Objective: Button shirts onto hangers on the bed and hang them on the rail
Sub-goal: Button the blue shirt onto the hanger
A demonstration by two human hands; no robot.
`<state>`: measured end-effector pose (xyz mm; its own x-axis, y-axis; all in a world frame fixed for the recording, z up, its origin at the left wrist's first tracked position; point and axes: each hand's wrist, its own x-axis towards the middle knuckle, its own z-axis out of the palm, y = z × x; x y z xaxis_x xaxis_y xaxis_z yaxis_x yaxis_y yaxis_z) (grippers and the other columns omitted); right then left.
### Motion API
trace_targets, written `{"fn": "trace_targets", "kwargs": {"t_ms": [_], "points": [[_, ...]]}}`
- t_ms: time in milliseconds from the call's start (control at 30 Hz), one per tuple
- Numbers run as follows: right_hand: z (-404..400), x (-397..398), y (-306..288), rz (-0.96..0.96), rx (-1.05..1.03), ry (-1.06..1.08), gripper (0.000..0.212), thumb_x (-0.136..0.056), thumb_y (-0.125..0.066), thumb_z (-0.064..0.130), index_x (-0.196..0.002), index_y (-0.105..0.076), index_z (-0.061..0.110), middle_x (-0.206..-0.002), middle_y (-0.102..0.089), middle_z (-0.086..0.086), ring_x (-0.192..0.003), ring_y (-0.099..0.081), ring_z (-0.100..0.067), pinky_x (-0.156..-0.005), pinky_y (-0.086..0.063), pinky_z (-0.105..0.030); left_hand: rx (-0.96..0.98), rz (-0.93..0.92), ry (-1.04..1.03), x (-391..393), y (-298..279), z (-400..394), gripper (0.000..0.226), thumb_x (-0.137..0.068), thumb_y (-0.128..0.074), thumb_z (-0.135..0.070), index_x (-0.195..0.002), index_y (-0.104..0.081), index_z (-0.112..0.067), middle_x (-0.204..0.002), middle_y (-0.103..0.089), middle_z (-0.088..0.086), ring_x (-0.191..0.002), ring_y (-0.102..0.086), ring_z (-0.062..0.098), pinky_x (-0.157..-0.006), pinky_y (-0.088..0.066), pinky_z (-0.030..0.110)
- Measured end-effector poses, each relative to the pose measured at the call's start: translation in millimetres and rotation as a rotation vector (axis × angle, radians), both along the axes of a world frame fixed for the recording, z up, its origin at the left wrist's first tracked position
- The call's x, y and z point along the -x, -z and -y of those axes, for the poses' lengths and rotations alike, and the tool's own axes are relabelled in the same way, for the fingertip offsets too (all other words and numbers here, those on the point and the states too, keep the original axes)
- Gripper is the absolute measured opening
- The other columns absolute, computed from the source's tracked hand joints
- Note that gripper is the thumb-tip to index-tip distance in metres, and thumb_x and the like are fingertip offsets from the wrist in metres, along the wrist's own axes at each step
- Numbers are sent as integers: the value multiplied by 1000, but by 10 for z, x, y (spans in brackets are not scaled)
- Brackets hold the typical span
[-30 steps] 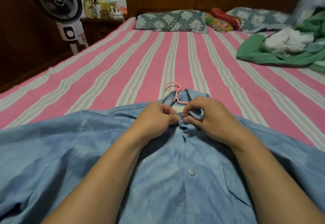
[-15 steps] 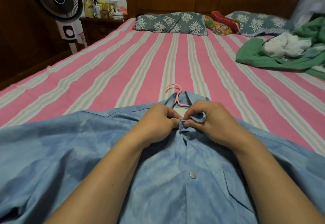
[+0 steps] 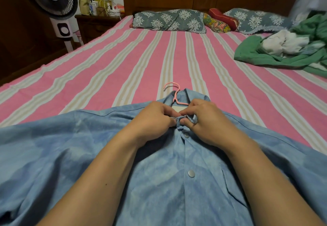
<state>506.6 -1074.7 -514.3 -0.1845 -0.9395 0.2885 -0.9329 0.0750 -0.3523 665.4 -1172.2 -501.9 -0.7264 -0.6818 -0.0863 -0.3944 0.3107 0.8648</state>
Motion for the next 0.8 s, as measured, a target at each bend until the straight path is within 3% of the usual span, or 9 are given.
{"fn": "trace_targets", "kwargs": {"t_ms": [100, 200, 433, 533, 667, 733, 800], "points": [[-8, -5, 22, 39, 2, -32, 18, -97, -65, 32, -110, -76, 30, -101, -65, 7, -97, -59, -16, -87, -48, -40, 22, -35, -44, -19, -14, 43, 10, -87, -78, -15, -90, -74, -23, -74, -69, -13, -63, -61, 3, -63, -45, 18], [-13, 15, 28, 135, -27, -60, 13, -94, -69, 29, -105, -77, 29, -99, -71, 13, -95, -63, -10, -86, -51, -38, 78, -22, -70, -26, 13, 57, 21, -87, -77, -12, -90, -59, -23, -78, -63, -9, -66, -55, 6, -64, -41, 21], [0, 9, 52, 157, -47, -72, 4, -94, -70, 24, -97, -73, 24, -86, -62, 14, -84, -58, -9, -78, -49, -34, 158, 9, -62, -23, 11, 50, 19, -88, -75, -16, -89, -58, -23, -82, -61, -8, -70, -53, 8, -59, -38, 20], [-8, 26, 73, 105, -25, -34, 7, -94, -69, 23, -88, -70, 19, -82, -65, 7, -78, -58, -9, -73, -50, -37, 371, 22, -70, 9, 22, 13, 15, -90, -71, -21, -88, -57, -25, -80, -59, -9, -77, -55, 15, -67, -41, 27], [-14, 48, 80, 109, 1, 6, 14, -96, -66, 22, -83, -60, 24, -82, -59, 10, -75, -52, -2, -65, -41, -29, 797, 138, -114, 25, 33, 28, 9, -92, -65, -32, -100, -67, -32, -93, -56, -10, -103, -46, 20, -85, -24, 34], [-5, 52, 89, 119, 0, 32, 15, -97, -67, 25, -84, -58, 26, -84, -57, 12, -78, -52, -1, -67, -40, -26, 873, 175, -156, 16, 31, 46, 12, -90, -62, -29, -100, -68, -30, -98, -52, -7, -106, -41, 22, -85, -21, 34], [-8, 48, 65, 103, -33, 48, 11, -95, -69, 32, -88, -66, 24, -88, -62, 11, -83, -57, -7, -73, -46, -30, 855, 254, -201, 9, 47, 52, 13, -90, -58, -26, -98, -68, -28, -100, -52, -3, -107, -42, 26, -86, -27, 37]]}}
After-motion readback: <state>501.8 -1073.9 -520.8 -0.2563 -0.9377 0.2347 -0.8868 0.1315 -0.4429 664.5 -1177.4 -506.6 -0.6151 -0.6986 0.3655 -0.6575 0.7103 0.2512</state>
